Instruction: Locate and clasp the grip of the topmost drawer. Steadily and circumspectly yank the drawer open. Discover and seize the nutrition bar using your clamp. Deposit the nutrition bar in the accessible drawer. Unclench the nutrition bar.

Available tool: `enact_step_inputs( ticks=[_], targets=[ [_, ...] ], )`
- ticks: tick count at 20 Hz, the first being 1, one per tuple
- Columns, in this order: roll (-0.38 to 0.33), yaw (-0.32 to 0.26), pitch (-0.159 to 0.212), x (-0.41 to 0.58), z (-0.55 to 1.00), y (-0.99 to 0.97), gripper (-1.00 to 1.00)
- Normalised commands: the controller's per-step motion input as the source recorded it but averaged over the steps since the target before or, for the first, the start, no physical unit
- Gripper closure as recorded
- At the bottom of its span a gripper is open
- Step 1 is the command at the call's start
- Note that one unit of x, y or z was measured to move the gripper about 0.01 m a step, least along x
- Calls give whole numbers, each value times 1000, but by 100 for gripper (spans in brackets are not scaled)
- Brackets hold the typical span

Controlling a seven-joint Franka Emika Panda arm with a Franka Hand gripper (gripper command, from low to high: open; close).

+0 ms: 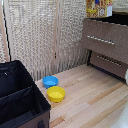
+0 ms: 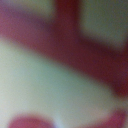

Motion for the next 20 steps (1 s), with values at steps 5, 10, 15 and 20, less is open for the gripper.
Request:
enact_step_inputs(
  ticks=[5,10,15,20],
  targets=[
    [25,-78,77,277,955,-505,100],
    [73,-6,136,30,689,-916,100],
    [62,21,152,-7,452,-932,100],
    [52,79,100,0,133,-880,100]
  ],
)
